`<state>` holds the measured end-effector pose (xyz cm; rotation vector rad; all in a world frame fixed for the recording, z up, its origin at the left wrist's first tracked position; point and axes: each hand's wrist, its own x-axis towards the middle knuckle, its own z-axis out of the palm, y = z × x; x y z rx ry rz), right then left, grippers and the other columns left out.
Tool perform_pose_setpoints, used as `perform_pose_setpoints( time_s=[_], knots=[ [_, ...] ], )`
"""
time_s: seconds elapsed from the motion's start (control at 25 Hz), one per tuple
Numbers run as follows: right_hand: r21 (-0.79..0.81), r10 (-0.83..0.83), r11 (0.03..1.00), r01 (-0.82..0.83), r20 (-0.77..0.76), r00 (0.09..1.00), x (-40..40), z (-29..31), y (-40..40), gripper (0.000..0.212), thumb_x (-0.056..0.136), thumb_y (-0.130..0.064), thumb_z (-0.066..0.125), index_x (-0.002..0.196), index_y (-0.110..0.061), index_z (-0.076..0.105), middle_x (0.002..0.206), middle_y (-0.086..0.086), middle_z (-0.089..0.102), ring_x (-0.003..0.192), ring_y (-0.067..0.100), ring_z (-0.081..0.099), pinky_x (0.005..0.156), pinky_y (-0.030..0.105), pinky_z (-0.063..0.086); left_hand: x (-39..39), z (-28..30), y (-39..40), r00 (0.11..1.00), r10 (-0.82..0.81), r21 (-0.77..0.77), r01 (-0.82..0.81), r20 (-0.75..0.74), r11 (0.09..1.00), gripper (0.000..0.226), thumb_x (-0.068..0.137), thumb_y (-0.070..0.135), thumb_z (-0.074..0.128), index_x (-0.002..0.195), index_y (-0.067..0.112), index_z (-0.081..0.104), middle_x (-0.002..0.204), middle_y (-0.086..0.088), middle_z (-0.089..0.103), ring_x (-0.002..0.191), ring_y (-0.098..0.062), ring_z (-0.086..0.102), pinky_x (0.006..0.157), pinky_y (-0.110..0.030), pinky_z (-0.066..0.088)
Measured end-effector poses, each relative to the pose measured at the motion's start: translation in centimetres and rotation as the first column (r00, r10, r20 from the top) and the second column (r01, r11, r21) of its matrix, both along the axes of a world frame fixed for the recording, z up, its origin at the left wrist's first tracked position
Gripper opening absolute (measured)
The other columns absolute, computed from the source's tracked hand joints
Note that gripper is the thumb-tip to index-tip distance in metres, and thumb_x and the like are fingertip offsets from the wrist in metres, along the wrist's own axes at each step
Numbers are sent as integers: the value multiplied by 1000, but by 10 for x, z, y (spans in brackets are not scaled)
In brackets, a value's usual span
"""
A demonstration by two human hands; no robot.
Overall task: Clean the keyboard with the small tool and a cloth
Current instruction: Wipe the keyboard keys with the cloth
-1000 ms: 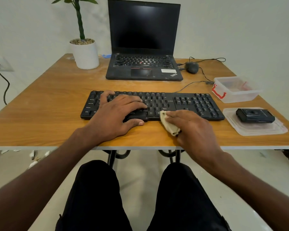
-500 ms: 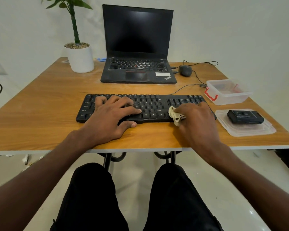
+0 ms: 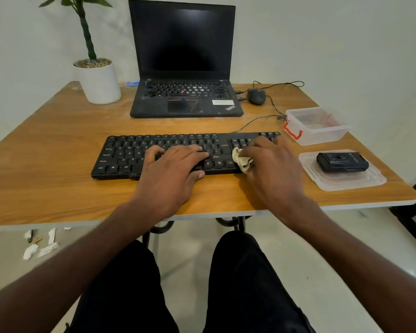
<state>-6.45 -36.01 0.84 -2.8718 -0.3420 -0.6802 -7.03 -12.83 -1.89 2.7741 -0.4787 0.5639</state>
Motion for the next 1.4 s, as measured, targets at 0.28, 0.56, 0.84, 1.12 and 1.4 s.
perform_pose_setpoints(
  time_s=[0.28,0.56,0.84,1.12,1.4],
  knots=[
    [58,241,969,-241,1,971,-3,-12,17,49,88,-11,48,131,-21,70,128,-3,68,99,16,42,76,26,33,1,1,-2,1000,-3,16,3,-25,1000,49,106,39,58,153,40,46,158,18,44,147,-8,35,105,-39,19],
    [79,-76,994,78,-30,997,6,0,-30,46,90,-1,69,132,-19,69,133,-1,67,121,30,51,83,36,44,3,-1,-4,1000,-21,81,21,-4,996,50,107,35,55,152,53,43,157,15,43,145,-14,37,93,-37,12],
    [22,295,956,-294,-88,952,-6,1,-15,35,80,-4,80,113,-18,79,116,-3,72,97,22,56,75,28,38,3,-3,-3,1000,6,60,-7,17,998,50,105,33,59,149,53,47,154,15,45,143,-15,39,92,-36,11],
    [133,-31,991,31,1,1000,-3,3,-24,45,84,1,72,127,-14,72,123,5,68,111,28,56,86,32,41,4,-3,-2,1000,-5,67,3,25,998,49,104,33,60,147,53,51,154,12,48,142,-17,43,90,-37,13],
    [-110,-43,993,34,-76,996,-3,4,-13,52,92,-13,67,141,-28,61,144,-5,62,134,26,46,105,47,32,2,-3,-3,999,30,70,-32,34,997,49,106,36,56,149,56,48,156,16,45,143,-14,41,91,-37,12]
  ],
)
